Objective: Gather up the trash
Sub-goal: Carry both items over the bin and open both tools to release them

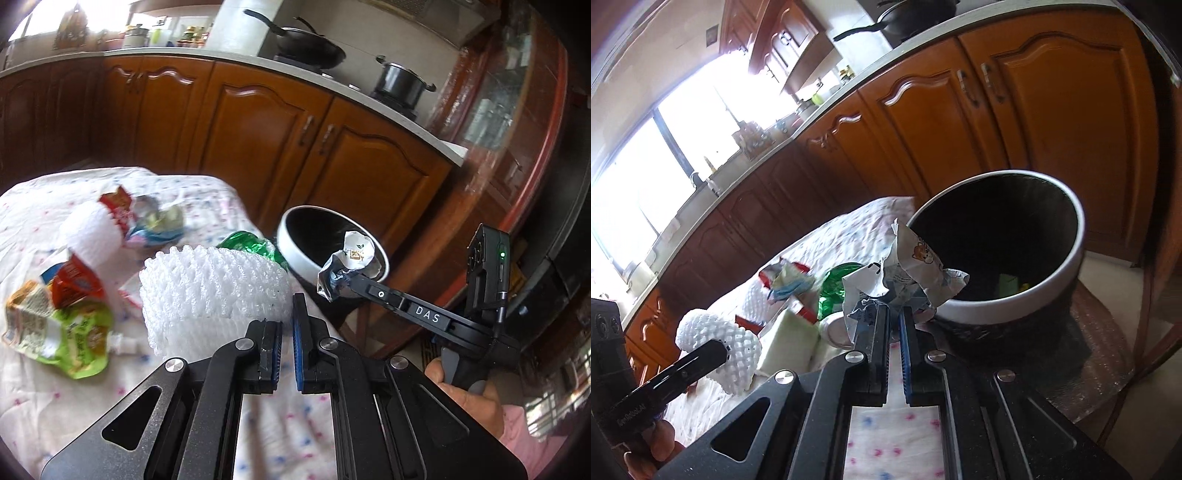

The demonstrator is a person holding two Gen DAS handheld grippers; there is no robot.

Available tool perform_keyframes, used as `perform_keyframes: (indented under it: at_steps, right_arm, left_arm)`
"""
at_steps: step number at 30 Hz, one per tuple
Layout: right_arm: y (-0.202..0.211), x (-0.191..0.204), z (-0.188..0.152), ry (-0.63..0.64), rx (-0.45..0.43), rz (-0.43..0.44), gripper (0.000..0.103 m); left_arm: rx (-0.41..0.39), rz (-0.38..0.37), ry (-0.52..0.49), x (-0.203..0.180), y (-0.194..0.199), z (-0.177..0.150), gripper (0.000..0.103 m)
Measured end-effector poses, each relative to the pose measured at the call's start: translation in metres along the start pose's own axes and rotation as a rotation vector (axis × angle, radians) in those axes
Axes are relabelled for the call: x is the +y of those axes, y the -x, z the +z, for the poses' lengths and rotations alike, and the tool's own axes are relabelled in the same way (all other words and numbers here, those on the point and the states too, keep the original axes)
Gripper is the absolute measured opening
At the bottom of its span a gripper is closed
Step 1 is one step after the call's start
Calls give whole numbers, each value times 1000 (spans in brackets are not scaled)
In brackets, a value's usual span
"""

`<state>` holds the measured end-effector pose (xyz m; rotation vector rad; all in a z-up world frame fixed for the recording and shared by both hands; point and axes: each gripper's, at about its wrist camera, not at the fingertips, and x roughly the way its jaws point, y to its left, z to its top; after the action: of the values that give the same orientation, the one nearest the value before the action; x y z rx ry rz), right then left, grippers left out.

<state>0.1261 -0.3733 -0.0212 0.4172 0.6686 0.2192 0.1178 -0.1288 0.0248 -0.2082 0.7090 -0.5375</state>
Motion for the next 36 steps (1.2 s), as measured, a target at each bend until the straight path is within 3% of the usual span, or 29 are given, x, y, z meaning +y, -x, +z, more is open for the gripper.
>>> perform_keyframes:
  at_steps: [18,36]
  right_arm:
    - [7,-50,34,-11,-21,-76,5]
    - [-15,-77,63,14,24,-146,6]
  left_arm:
    - [66,-79,-101,-63,-71,35,4]
    - [170,-89,-117,-83,-161,64,5]
